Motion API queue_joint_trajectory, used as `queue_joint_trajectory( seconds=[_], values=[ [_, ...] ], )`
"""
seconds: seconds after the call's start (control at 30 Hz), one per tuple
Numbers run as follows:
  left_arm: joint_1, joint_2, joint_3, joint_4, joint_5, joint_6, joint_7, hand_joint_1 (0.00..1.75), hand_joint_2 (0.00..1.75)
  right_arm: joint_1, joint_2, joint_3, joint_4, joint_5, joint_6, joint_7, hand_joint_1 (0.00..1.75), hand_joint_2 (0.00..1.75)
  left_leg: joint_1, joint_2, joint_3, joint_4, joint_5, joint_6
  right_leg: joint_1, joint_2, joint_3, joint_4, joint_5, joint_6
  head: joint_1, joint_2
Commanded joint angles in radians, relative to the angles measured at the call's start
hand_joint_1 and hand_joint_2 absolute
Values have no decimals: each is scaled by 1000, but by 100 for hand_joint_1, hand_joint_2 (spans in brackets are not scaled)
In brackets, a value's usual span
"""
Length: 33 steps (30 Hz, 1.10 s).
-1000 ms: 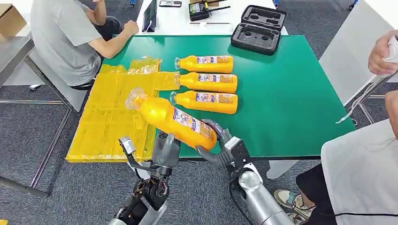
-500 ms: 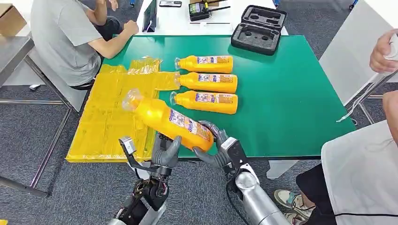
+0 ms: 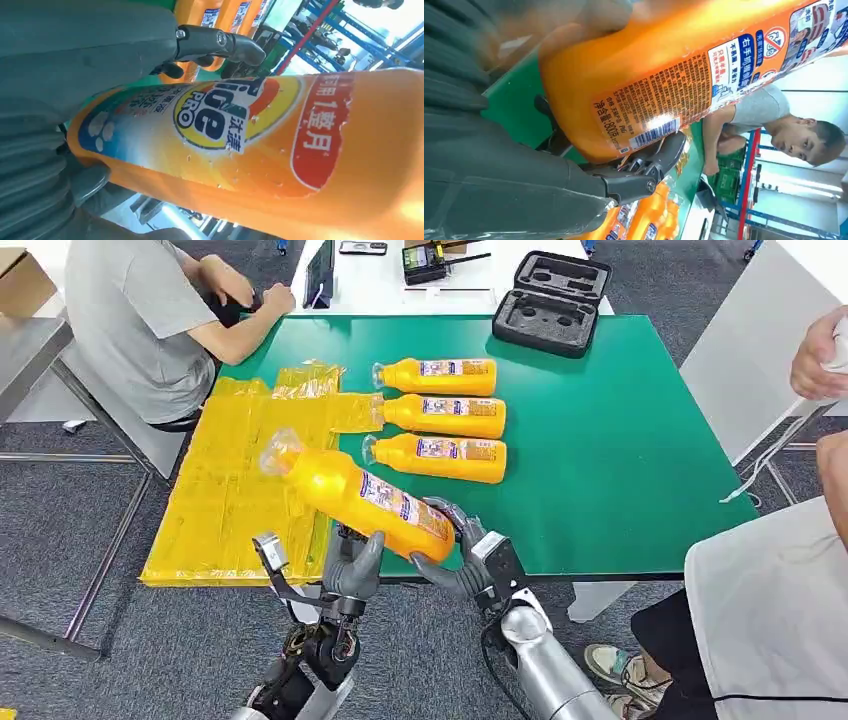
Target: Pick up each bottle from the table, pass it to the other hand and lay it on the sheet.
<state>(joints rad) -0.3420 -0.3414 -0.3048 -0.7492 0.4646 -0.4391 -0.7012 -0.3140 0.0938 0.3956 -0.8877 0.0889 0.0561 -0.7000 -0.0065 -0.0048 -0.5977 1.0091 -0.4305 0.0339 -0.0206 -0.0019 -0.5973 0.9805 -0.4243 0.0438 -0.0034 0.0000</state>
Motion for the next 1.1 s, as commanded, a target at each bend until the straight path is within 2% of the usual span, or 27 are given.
queue_joint_trajectory(
  seconds=[0.03,0.37,0.4,0.5,0.53,0.57,0.7,0.8,0.9,1.0,1.03,1.1],
  values=[
    [0,-8,17,52,-8,-11,3,0,175,-29,-19,7,29,-5,4,2,162,175,1,1,3,-1,-1,-1,1,1,3,-1,-1,-1,0,0],
    [-2,-8,19,57,-5,-1,3,0,175,-34,-15,14,44,0,6,2,161,175,1,1,3,-1,-1,-2,1,1,3,-1,-1,-2,0,0],
    [-2,-8,19,57,-5,-1,3,119,175,-34,-15,14,44,0,6,2,159,175,1,1,3,-1,-1,-1,1,1,2,-1,0,-1,0,0],
    [-7,-8,6,54,-8,-8,3,152,175,-37,-4,27,61,8,3,2,162,175,1,1,3,0,-1,-1,1,1,3,-1,0,-1,0,0],
    [-8,-8,6,54,-8,-5,3,152,175,-37,-2,30,63,9,1,2,159,175,1,2,4,0,-2,-2,2,1,4,-1,-1,-2,0,0],
    [-9,-8,7,54,-9,-4,3,164,175,-38,0,31,66,10,1,2,164,175,1,1,4,0,-1,-2,1,1,4,-1,-1,-2,0,0],
    [-14,-8,16,64,-12,-11,3,162,175,-49,4,37,84,13,1,2,162,175,0,1,2,0,-1,-1,1,1,2,0,0,-1,0,0],
    [-16,-8,16,65,-17,-15,3,173,175,-55,5,44,89,10,2,2,162,175,0,1,2,0,-1,-1,1,1,2,-1,0,-1,0,0],
    [-15,-8,14,60,-18,-11,3,175,175,-53,2,43,85,9,-2,2,166,175,1,1,2,0,-1,-1,1,1,2,-1,0,-1,0,0],
    [-16,-8,12,60,-12,-9,3,171,175,-49,-1,46,81,11,2,2,159,175,0,1,2,0,-1,-1,1,1,2,0,0,-1,0,0],
    [-16,-8,11,57,-13,-9,3,175,175,-49,-1,47,81,11,3,2,164,175,1,1,3,0,-2,-2,1,1,3,0,-1,-2,0,0],
    [-14,-8,12,48,-15,-7,3,175,175,-48,-2,46,82,10,0,2,157,175,1,1,2,0,-1,-1,1,1,2,0,0,-1,0,0]
  ],
)
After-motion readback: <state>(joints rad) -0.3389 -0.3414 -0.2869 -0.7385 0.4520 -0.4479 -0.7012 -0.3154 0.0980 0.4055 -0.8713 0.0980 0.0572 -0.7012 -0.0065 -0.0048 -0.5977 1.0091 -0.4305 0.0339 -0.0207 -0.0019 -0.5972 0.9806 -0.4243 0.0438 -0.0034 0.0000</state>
